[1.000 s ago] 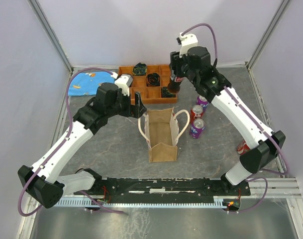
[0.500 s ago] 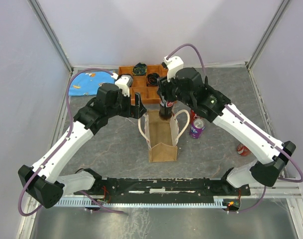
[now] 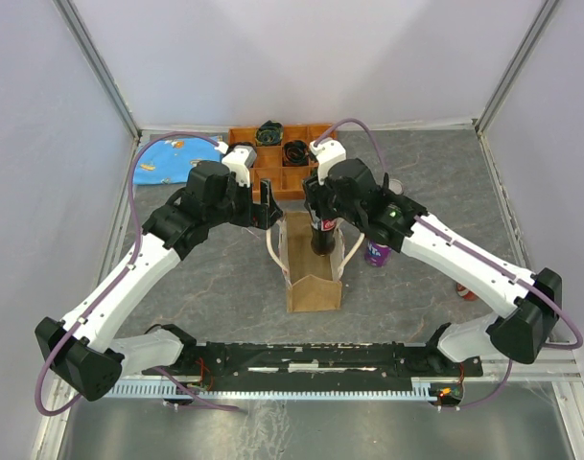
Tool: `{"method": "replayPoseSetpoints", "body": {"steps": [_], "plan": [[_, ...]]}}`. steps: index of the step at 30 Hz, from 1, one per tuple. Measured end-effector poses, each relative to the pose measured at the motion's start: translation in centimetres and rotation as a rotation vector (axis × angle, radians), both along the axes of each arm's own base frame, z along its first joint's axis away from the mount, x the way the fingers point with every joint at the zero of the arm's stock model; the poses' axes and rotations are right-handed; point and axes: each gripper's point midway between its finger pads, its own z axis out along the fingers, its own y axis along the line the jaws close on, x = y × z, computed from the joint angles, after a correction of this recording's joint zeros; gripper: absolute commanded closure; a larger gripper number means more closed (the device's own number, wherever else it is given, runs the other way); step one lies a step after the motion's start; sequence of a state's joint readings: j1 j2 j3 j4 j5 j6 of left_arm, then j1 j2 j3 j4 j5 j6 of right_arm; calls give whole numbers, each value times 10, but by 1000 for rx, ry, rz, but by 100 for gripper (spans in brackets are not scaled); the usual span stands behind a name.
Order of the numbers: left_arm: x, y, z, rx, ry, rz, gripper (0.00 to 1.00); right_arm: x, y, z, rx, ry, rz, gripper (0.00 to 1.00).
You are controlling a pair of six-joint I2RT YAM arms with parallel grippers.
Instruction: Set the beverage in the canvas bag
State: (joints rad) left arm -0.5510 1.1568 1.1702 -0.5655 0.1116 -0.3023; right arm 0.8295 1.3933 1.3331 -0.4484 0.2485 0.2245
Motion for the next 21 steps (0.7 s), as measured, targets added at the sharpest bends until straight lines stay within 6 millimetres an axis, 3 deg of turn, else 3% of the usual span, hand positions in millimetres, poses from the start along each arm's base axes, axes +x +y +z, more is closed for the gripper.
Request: {"method": "replayPoseSetpoints", "body": {"steps": [8,21], "plan": [[-1,1,-4,5,8,1,9,14,22,1,54,-39,11,100],[-1,3,-11,13,21,5,9,27,45,-38,36,-10,31,100]]}}
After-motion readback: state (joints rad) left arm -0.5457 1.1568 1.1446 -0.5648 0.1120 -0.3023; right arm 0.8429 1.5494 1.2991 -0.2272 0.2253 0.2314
